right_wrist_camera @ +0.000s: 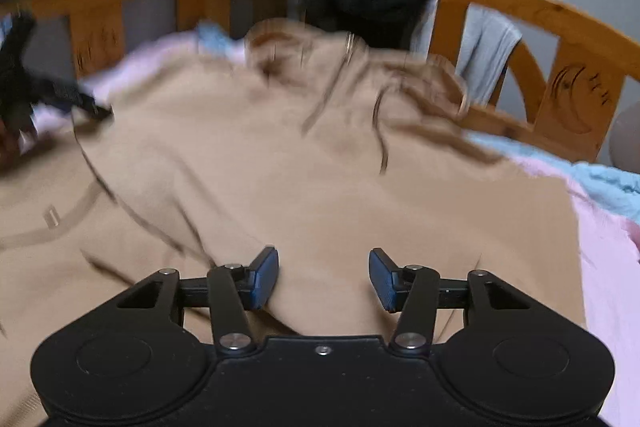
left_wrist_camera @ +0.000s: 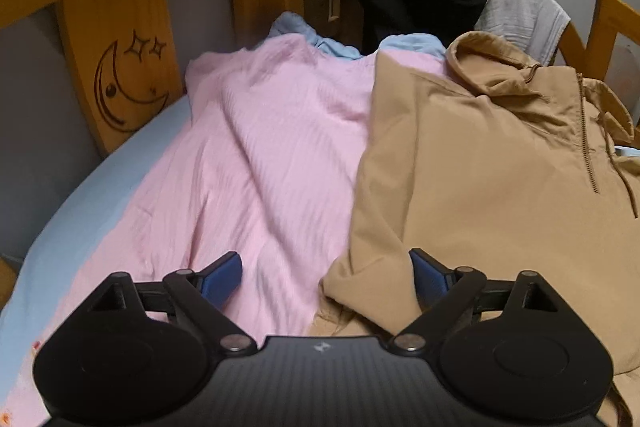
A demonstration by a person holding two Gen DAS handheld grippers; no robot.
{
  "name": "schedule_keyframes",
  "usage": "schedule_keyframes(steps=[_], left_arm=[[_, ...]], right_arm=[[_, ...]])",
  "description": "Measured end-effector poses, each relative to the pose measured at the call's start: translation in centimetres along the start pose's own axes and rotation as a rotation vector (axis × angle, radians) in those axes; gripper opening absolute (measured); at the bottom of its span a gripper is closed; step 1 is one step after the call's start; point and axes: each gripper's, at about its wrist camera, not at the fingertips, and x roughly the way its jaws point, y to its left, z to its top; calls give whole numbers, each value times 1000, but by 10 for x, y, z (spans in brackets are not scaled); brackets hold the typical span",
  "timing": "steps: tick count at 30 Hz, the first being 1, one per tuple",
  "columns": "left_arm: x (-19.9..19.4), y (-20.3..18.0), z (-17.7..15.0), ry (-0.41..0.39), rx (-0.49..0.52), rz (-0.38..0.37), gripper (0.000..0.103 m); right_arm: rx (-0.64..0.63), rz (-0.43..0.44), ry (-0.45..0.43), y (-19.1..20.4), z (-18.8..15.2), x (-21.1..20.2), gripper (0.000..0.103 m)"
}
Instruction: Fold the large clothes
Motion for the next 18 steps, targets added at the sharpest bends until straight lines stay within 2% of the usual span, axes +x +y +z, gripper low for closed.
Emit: schedule_keyframes(steps=[2, 5, 9, 12, 15, 18], left_arm=[[0, -1, 2, 6, -8, 9, 94], [-8, 0, 4, 13, -6, 10, 94], [-31, 3, -4, 4, -17, -12, 97], [-46, 2, -19, 24, -30, -25, 99], [-63, -3, -34, 52, -10, -35, 99], [-86, -6, -37, 71, 5, -69, 99]], right_arm=[[-1, -2, 12, 1, -6, 9, 53], [49, 3, 3, -5, -1, -2, 54], [6, -7, -20, -4, -6, -28, 68], [-4, -26, 8, -3, -15, -36, 71], [62, -8, 66, -7, -31, -36, 71], [163, 29, 48, -15, -36, -51, 74]])
